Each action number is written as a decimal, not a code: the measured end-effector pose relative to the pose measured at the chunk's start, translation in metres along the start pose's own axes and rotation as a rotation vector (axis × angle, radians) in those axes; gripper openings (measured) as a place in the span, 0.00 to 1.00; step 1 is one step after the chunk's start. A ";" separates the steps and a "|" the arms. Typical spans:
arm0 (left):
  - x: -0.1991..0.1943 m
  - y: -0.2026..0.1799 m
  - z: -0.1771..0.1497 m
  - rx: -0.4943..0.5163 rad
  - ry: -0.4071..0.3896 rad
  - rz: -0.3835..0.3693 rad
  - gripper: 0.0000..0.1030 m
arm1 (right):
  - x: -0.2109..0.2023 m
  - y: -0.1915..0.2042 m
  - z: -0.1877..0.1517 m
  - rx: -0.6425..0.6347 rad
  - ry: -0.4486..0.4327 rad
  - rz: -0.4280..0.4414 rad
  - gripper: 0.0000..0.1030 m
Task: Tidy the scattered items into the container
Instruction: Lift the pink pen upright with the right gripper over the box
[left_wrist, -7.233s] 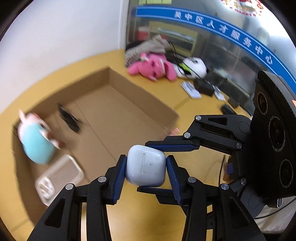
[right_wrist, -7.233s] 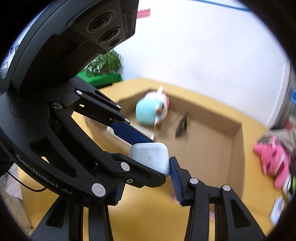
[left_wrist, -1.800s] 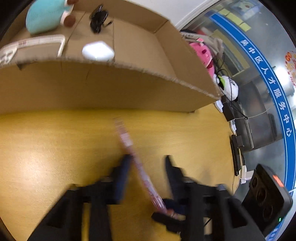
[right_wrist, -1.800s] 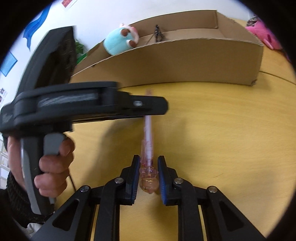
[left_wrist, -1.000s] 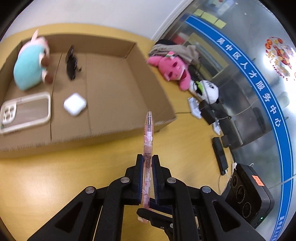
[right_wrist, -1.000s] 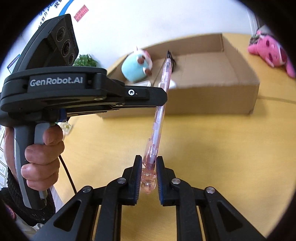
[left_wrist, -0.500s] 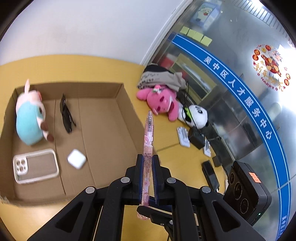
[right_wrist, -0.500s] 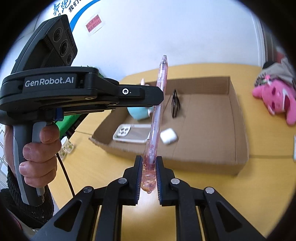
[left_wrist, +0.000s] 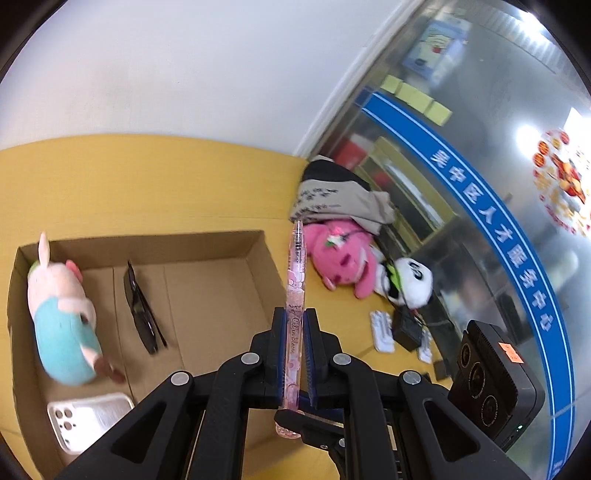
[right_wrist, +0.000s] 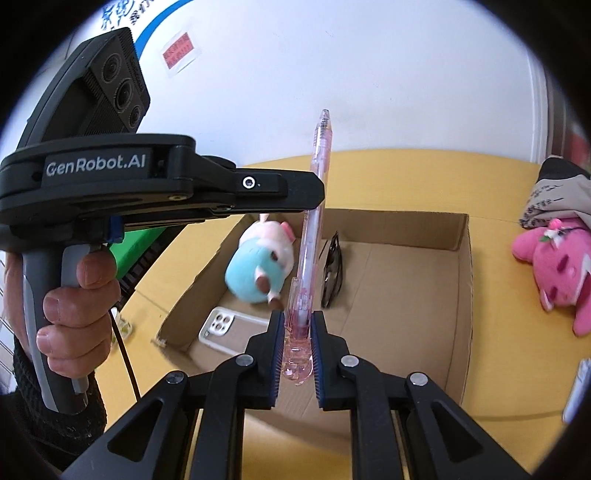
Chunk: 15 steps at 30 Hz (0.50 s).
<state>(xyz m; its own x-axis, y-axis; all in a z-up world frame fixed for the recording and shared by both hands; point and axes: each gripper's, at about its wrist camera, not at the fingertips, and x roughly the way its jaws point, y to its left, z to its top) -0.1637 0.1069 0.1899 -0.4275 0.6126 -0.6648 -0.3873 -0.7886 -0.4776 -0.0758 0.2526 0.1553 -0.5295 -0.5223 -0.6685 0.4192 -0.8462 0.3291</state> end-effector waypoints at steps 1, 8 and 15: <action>0.009 0.005 0.007 -0.012 0.011 0.011 0.08 | 0.008 -0.006 0.006 0.004 0.013 0.008 0.13; 0.077 0.053 0.032 -0.115 0.108 0.022 0.08 | 0.074 -0.051 0.028 0.047 0.151 0.033 0.13; 0.150 0.097 0.039 -0.222 0.227 0.013 0.08 | 0.133 -0.087 0.023 0.118 0.248 -0.009 0.13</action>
<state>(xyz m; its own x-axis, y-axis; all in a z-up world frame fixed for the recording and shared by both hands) -0.2977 0.1243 0.0660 -0.2280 0.5945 -0.7711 -0.1850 -0.8039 -0.5652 -0.2000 0.2542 0.0529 -0.3303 -0.4849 -0.8098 0.3186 -0.8649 0.3880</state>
